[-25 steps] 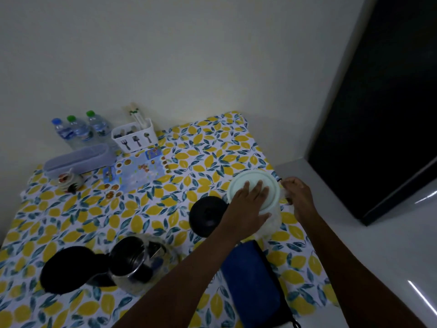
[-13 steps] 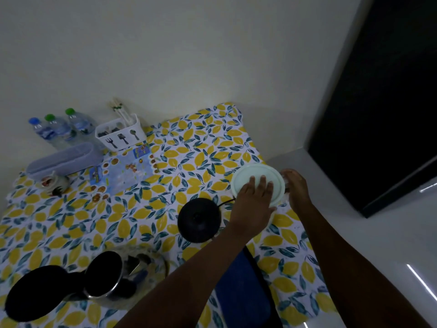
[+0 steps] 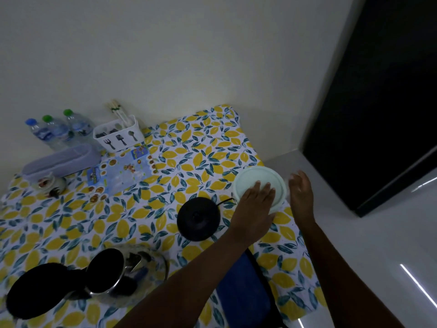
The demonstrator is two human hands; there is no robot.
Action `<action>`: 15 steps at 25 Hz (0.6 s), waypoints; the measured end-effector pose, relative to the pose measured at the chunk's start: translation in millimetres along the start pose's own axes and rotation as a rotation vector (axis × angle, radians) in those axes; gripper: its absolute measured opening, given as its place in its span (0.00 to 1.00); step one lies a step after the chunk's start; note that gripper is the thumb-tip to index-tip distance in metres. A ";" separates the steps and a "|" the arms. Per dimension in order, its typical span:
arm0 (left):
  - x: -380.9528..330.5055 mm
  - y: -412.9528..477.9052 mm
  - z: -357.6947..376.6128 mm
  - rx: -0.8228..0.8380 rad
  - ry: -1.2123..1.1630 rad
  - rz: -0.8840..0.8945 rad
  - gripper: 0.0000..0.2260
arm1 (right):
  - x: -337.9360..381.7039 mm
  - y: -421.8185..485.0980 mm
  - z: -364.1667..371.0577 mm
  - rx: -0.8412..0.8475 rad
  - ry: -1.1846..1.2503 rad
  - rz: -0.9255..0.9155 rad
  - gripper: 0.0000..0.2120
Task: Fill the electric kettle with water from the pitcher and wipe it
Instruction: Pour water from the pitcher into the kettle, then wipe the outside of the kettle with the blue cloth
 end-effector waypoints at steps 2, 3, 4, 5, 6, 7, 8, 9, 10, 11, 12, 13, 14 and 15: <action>4.7 -26.8 -13.9 -0.115 -0.107 -0.012 0.25 | -0.3 -39.7 -16.7 -0.123 0.020 -0.093 0.21; 10.1 -46.7 -18.3 -0.175 -0.162 -0.046 0.24 | -0.1 -63.5 -21.7 -0.175 -0.031 -0.163 0.21; 16.7 -68.3 -20.4 -0.225 -0.221 -0.088 0.23 | 0.9 -88.7 -21.0 -0.188 -0.092 -0.242 0.22; 24.5 -93.0 -20.8 -0.265 -0.274 -0.129 0.22 | 2.1 -115.8 -12.4 -0.155 -0.157 -0.325 0.22; 32.3 -116.5 -20.5 -0.293 -0.310 -0.164 0.21 | 1.5 -140.2 0.7 -0.091 -0.222 -0.397 0.22; 40.0 -139.6 -19.3 -0.307 -0.326 -0.197 0.21 | -2.9 -162.8 15.3 -0.015 -0.277 -0.441 0.23; 47.8 -162.4 -17.9 -0.307 -0.331 -0.232 0.20 | -9.1 -183.3 30.9 0.061 -0.321 -0.456 0.23; 55.6 -184.3 -16.4 -0.301 -0.334 -0.268 0.20 | -16.6 -200.9 47.5 0.137 -0.358 -0.450 0.24; 63.6 -208.4 -15.8 -0.297 -0.331 -0.303 0.20 | -23.6 -219.4 66.5 0.213 -0.391 -0.442 0.26; 70.9 -229.6 -16.9 -0.296 -0.319 -0.331 0.20 | -28.6 -235.7 84.9 0.276 -0.429 -0.445 0.28; 78.3 -249.6 -19.9 -0.302 -0.300 -0.356 0.19 | -31.3 -251.3 102.7 0.328 -0.470 -0.466 0.31; 85.3 -268.9 -24.9 -0.315 -0.283 -0.378 0.19 | -31.9 -266.8 120.7 0.378 -0.504 -0.500 0.34; 92.5 -286.3 -31.0 -0.334 -0.273 -0.399 0.19 | -31.5 -281.1 138.1 0.427 -0.533 -0.542 0.36; 100.2 -305.7 -38.7 -0.357 -0.263 -0.417 0.19 | -30.7 -296.8 157.8 0.477 -0.561 -0.587 0.38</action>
Point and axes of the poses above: each hand's wrist, its own y-axis towards the middle knuckle, its own z-axis out of the palm, x = y × z, the point moved 10 cm from there along y, towards the middle knuckle, and after that the axes turned 8 degrees about z, right-handed, at the moved point
